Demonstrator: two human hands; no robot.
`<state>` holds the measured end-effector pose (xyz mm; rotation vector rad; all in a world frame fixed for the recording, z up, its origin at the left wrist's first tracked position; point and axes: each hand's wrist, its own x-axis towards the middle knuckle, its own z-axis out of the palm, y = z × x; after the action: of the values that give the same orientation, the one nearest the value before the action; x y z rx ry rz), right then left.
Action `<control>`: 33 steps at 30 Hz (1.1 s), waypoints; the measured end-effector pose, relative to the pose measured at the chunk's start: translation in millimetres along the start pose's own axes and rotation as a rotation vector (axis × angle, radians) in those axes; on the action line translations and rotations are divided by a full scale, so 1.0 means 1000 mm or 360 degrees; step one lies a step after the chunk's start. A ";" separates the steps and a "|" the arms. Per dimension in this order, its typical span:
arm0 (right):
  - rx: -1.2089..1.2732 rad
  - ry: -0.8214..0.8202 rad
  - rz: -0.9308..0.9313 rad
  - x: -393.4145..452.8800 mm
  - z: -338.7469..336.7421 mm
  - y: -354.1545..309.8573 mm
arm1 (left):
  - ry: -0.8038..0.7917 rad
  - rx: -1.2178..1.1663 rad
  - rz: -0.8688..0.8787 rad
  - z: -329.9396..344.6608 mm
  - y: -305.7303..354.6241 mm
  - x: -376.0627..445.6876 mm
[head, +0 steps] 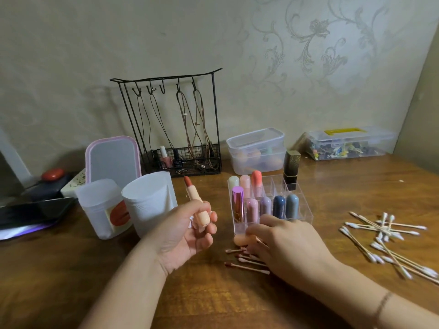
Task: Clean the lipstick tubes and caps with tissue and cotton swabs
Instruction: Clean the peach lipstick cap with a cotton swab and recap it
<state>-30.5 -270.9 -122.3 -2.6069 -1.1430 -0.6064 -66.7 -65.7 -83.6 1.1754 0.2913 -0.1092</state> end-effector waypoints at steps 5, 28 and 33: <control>-0.0111 -0.0006 0.0019 0.002 -0.003 -0.007 | 0.0015 0.0069 0.0194 0.000 0.002 0.002; 0.0477 0.0365 0.0392 0.001 -0.035 -0.016 | -0.0247 0.0250 0.0593 0.041 -0.019 -0.018; 0.1257 0.0386 0.0571 -0.005 -0.044 0.003 | -0.0448 -0.0481 0.0166 0.038 -0.016 -0.017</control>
<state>-43.7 -292.6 -85.4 -1.9144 -0.6279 -0.2914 -80.2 -108.0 -79.8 0.8598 -0.0037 -0.1325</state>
